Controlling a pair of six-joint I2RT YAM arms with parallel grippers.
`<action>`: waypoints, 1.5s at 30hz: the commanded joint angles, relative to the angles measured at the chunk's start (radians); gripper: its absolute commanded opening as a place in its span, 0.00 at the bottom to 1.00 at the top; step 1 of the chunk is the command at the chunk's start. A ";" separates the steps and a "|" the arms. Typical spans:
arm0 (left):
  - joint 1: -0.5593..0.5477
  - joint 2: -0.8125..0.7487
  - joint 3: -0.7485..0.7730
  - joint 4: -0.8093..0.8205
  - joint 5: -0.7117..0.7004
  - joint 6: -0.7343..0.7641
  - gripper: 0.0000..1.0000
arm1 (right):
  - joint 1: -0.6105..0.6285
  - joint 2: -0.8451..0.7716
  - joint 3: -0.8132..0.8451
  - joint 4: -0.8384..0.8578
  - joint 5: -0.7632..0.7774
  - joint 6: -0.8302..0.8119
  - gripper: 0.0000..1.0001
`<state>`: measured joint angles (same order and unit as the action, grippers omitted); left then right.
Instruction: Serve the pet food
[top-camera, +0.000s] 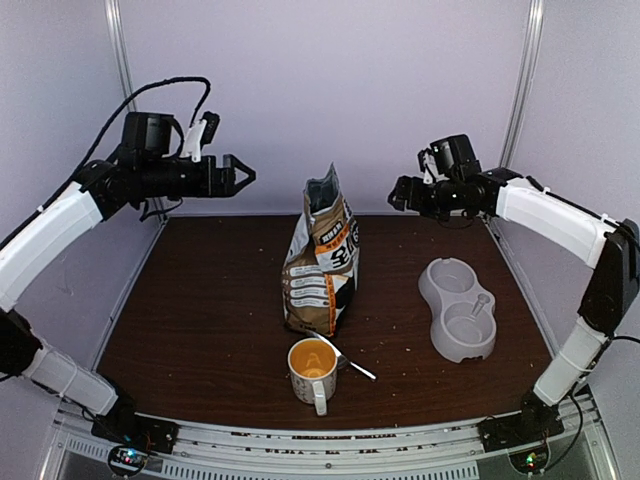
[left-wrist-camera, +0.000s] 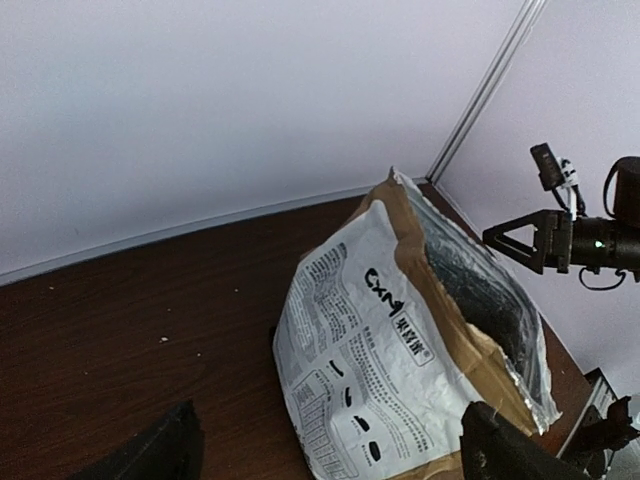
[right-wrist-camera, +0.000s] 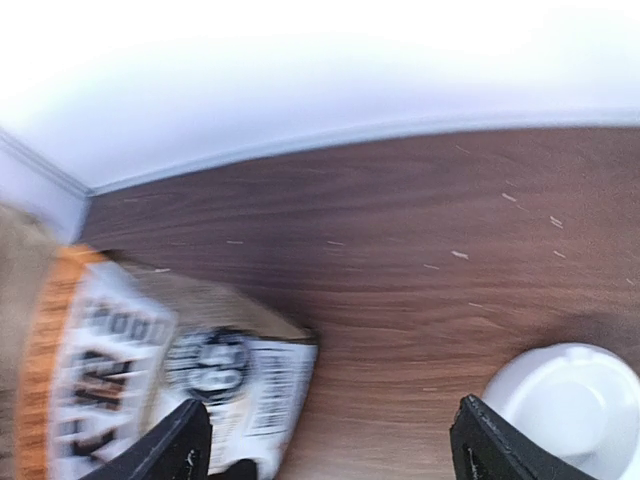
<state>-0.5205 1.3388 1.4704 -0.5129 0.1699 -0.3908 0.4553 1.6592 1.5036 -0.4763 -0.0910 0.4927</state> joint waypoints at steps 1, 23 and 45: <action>-0.050 0.141 0.172 0.023 0.086 0.010 0.92 | 0.148 -0.021 0.125 -0.129 0.040 -0.002 0.84; -0.103 0.616 0.680 -0.306 0.164 0.139 0.93 | 0.365 0.364 0.818 -0.552 0.277 0.025 0.65; -0.101 0.491 0.498 -0.116 -0.056 -0.033 0.07 | 0.335 0.106 0.443 -0.478 0.490 0.223 0.00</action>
<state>-0.6437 1.8904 2.0018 -0.7609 0.2153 -0.3367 0.8112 1.8725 2.0384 -0.9806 0.3557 0.6804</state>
